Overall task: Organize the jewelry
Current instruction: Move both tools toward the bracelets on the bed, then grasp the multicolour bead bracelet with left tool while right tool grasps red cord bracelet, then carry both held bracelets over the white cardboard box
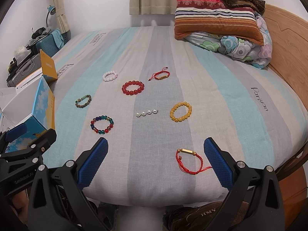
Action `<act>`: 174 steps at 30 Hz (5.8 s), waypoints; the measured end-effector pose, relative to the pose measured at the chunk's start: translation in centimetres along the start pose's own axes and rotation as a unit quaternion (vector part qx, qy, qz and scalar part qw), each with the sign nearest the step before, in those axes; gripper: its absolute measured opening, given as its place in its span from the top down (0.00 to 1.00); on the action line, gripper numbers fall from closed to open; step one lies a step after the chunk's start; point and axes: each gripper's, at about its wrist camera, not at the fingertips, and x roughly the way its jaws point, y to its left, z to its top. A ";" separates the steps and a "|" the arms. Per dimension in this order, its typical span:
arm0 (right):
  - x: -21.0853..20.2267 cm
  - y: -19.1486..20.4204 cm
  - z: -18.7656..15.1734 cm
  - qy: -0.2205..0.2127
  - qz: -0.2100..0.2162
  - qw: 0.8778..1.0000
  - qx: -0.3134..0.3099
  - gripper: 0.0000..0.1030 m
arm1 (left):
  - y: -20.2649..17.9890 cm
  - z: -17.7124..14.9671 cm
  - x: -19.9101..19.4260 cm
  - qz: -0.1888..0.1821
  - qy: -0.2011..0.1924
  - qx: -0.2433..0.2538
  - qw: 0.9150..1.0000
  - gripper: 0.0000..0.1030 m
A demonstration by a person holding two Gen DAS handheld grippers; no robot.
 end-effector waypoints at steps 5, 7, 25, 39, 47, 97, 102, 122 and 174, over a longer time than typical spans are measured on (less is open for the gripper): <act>-0.1 0.0 0.1 0.000 0.001 1.000 0.000 0.07 | 0.1 0.0 0.0 0.000 0.001 0.000 1.000 0.06; -0.1 0.0 0.1 -0.001 0.000 1.000 0.000 0.07 | 0.1 0.0 0.0 0.000 0.001 0.001 1.000 0.06; 0.3 -0.4 0.2 0.003 -0.007 1.000 -0.003 0.07 | 0.2 0.1 1.1 -0.019 0.006 -0.013 1.000 0.06; 9.3 -7.3 0.3 0.141 -0.022 0.989 0.050 0.07 | -1.1 2.3 10.3 -0.038 0.040 0.009 0.998 0.06; 13.9 -8.4 -1.2 0.239 -0.009 0.967 0.084 0.07 | -1.9 2.9 16.1 -0.032 0.078 0.009 0.996 0.06; 14.5 -11.9 0.3 0.217 -0.014 0.965 0.143 0.93 | -0.8 3.8 17.1 -0.090 0.112 -0.003 0.990 0.92; 14.0 -10.2 -0.7 0.197 -0.015 0.971 0.134 0.93 | 0.4 5.3 14.5 -0.101 0.084 -0.015 0.991 0.92; 9.0 -5.2 3.2 0.101 -0.039 0.991 0.078 0.93 | 8.0 9.1 5.2 -0.006 0.024 -0.082 0.996 0.92; 11.7 41.7 5.7 0.204 0.163 0.939 -0.223 0.93 | 37.7 -3.2 4.8 0.163 0.158 -0.244 0.943 0.91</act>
